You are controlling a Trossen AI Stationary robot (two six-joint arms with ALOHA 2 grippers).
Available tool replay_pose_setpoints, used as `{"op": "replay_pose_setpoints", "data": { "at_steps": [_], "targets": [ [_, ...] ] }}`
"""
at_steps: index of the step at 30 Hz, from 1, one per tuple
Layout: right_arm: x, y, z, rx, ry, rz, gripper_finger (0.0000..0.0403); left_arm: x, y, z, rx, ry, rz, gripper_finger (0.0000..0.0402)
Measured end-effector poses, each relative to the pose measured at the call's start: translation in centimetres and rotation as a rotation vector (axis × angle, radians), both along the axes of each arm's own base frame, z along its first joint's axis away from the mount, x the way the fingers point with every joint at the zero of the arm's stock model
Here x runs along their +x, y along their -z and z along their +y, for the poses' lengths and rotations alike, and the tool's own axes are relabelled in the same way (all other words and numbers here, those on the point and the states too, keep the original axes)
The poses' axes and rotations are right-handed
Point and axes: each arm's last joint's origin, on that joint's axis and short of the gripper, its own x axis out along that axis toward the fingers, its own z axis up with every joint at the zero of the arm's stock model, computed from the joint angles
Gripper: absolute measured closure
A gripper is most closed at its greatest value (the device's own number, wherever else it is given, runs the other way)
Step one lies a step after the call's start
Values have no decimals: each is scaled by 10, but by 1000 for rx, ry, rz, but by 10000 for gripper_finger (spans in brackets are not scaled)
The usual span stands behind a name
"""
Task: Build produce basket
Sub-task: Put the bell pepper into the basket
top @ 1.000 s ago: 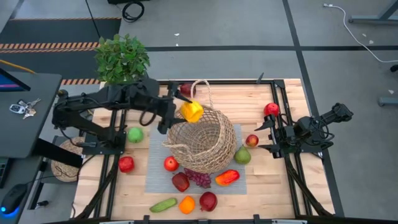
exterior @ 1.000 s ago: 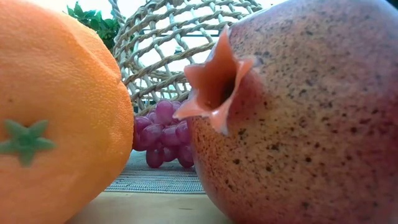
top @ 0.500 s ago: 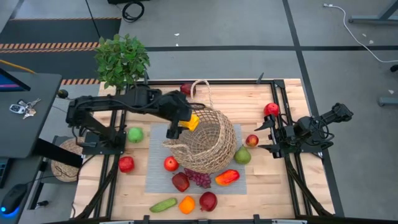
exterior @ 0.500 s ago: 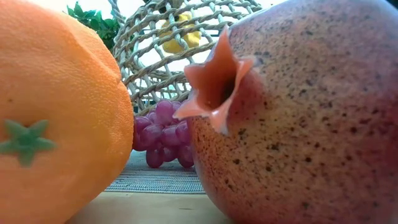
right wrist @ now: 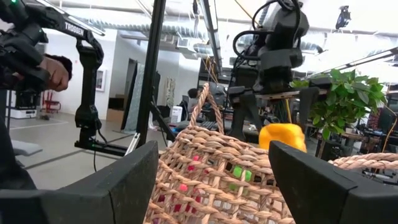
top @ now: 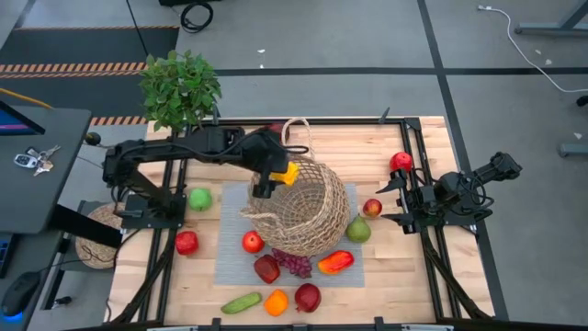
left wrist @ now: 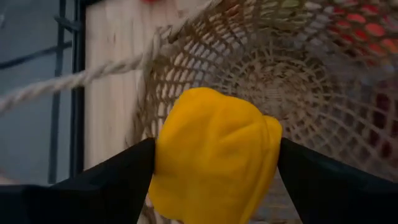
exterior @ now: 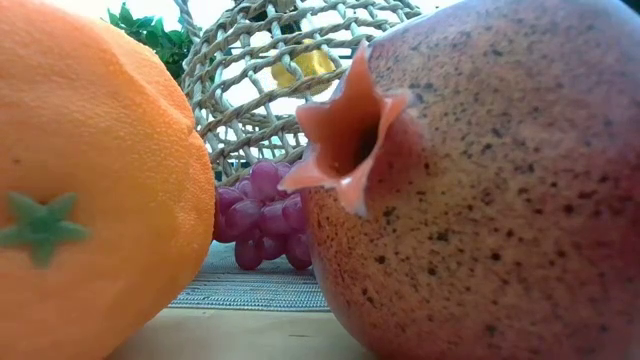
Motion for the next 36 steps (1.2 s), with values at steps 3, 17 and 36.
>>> {"op": "replay_pose_setpoints", "data": {
  "at_steps": [3, 17, 36],
  "targets": [
    [0, 0, 0, 0, 0, 0, 93, 5, 2, 0, 48, 103, -8, 72],
    [1, 0, 0, -2, 0, 5, 93, 25, 30, 0, 240, 491, 79, 72],
    [1, 0, 1, -2, 1, 5, 93, 56, 84, -13, 290, 696, 229, 72]
  ]
}}
